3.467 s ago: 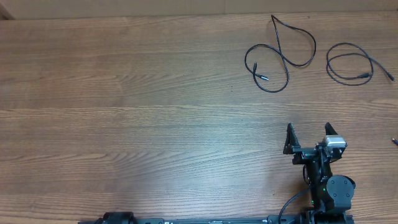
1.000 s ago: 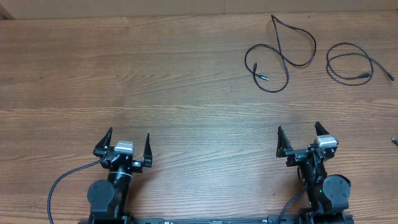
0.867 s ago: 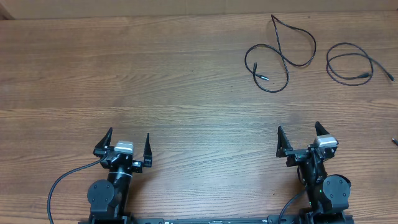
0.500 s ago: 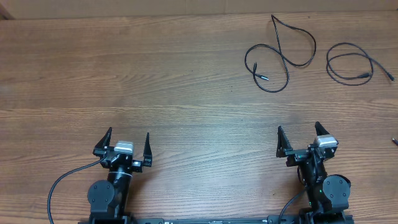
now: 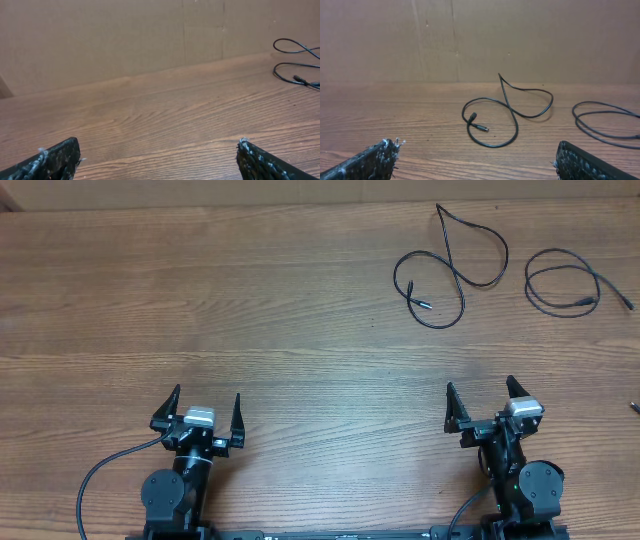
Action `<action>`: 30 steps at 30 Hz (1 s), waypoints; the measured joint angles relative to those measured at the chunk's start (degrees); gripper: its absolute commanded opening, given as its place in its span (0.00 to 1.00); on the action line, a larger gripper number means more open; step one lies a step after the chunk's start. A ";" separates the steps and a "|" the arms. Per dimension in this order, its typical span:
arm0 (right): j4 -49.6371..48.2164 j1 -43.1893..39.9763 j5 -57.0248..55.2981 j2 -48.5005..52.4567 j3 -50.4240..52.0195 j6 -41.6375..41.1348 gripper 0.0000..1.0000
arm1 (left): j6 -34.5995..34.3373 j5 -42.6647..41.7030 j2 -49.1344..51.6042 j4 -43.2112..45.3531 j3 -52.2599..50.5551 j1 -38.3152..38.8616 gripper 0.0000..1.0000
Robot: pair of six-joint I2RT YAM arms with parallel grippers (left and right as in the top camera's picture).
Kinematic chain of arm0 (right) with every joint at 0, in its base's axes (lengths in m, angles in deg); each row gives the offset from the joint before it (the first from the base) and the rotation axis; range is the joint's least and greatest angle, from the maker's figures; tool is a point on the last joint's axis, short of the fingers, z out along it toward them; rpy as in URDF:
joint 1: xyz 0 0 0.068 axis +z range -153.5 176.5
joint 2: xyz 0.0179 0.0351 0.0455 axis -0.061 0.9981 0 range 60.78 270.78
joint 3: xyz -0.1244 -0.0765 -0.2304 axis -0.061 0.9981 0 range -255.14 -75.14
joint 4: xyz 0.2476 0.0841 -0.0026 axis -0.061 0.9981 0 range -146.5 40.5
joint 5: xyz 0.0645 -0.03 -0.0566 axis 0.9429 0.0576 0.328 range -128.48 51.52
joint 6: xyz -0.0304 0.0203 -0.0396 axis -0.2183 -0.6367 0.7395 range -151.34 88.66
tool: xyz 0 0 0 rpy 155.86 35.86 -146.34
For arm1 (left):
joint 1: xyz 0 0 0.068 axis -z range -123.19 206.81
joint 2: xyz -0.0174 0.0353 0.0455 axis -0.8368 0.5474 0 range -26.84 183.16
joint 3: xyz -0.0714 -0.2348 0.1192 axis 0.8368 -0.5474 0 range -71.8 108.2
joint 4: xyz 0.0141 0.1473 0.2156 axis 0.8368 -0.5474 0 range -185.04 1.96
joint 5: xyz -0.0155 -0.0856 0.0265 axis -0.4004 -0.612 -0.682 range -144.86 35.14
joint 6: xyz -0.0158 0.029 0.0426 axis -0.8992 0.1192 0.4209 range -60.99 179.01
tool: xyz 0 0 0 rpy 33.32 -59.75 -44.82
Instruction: Untangle cables
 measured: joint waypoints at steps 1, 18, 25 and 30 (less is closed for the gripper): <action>0.00 0.00 -0.02 0.00 0.00 0.00 1.00 | -0.02 -0.02 0.00 0.02 0.00 0.00 1.00; 0.02 0.00 -0.02 0.00 0.00 0.00 1.00 | -10.82 4.04 0.00 -0.26 -0.04 0.00 1.00; -0.02 0.00 -0.04 0.00 0.00 0.00 1.00 | -12.33 4.68 0.00 -0.37 -0.07 0.00 1.00; -0.02 0.00 -0.02 0.00 0.00 0.02 1.00 | -12.33 4.68 0.00 -0.37 -0.07 0.00 1.00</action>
